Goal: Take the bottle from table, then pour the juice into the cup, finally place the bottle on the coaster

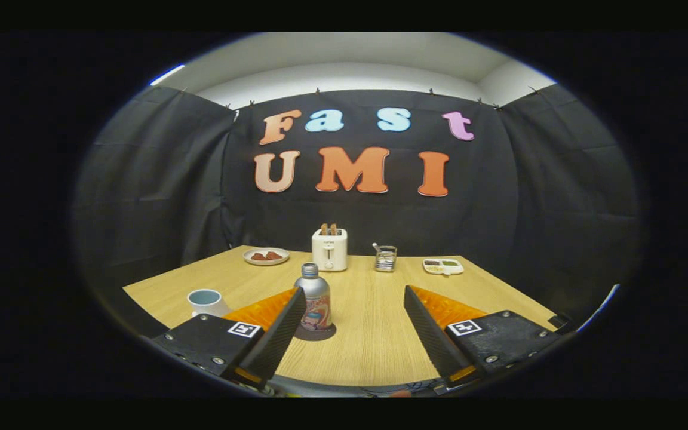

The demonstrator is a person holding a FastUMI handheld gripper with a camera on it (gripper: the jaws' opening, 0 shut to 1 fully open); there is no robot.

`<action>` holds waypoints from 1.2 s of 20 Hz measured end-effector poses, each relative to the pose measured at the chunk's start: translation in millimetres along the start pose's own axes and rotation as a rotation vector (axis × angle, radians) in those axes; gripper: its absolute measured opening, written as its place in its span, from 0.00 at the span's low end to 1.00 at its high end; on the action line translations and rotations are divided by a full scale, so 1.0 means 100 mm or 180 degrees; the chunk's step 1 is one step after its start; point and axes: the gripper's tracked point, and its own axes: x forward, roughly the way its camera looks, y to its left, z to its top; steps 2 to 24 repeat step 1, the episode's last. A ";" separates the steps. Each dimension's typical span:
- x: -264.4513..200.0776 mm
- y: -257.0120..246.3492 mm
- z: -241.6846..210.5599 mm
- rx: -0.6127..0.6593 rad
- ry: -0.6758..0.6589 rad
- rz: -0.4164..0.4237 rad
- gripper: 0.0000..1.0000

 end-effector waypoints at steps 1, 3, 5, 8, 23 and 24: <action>-0.04 -0.03 -0.01 0.0021 -0.0006 -0.0011 0.98; -0.04 -0.03 -0.01 0.0021 -0.0006 -0.0011 0.98; -0.04 -0.03 -0.01 0.0021 -0.0006 -0.0011 0.98; -0.04 -0.03 -0.01 0.0021 -0.0006 -0.0011 0.98; -0.04 -0.03 -0.01 0.0021 -0.0006 -0.0011 0.98; -0.04 -0.03 -0.01 0.0021 -0.0006 -0.0011 0.98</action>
